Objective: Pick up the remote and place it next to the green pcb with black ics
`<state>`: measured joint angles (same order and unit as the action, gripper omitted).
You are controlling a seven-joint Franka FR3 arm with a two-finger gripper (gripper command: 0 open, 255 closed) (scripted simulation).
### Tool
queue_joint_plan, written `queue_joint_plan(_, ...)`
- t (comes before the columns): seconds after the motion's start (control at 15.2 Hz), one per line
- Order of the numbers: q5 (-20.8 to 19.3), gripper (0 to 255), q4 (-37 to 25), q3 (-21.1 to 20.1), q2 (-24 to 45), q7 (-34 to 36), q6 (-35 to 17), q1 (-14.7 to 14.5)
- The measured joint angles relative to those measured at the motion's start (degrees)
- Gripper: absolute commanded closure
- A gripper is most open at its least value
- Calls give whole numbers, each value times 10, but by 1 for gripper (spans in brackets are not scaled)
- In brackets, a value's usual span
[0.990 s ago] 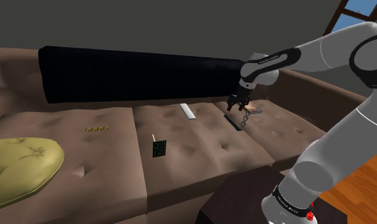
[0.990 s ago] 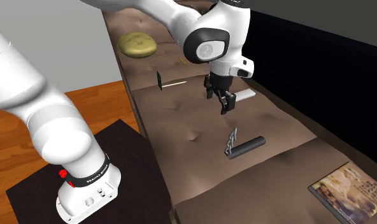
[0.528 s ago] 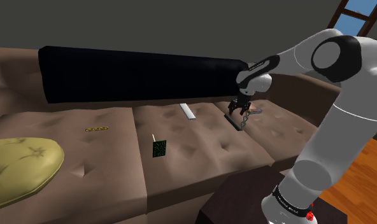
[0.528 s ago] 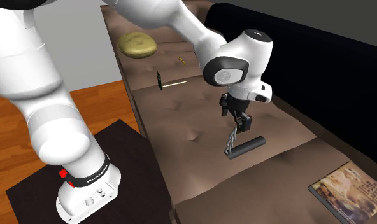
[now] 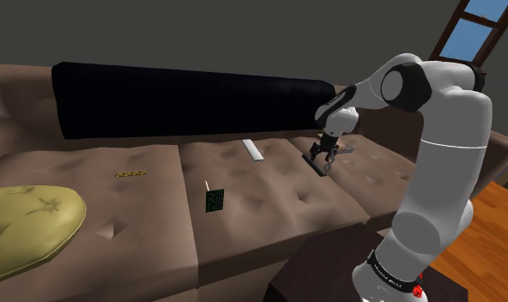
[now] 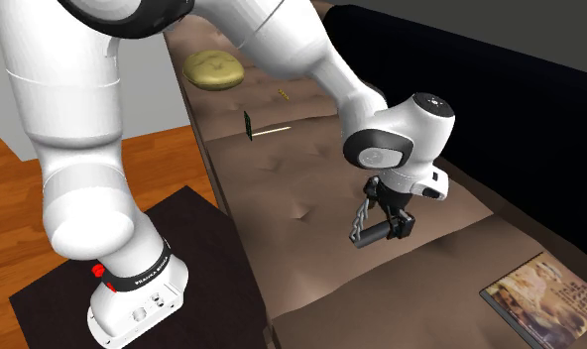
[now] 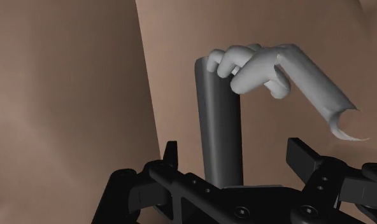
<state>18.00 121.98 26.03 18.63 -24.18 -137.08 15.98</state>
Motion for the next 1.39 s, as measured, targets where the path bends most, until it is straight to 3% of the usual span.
queue_joint_plan(0.4, 33, 0, -10, -18, 47, -20, -31, 13)
queue_joint_plan(0.86, 37, 0, -6, -21, 51, -23, -39, 14)
queue_joint_plan(0.92, 37, 255, -6, -21, 51, -23, -39, 14)
queue_joint_plan(1.39, 37, 255, -7, -20, 50, -25, -39, 16)
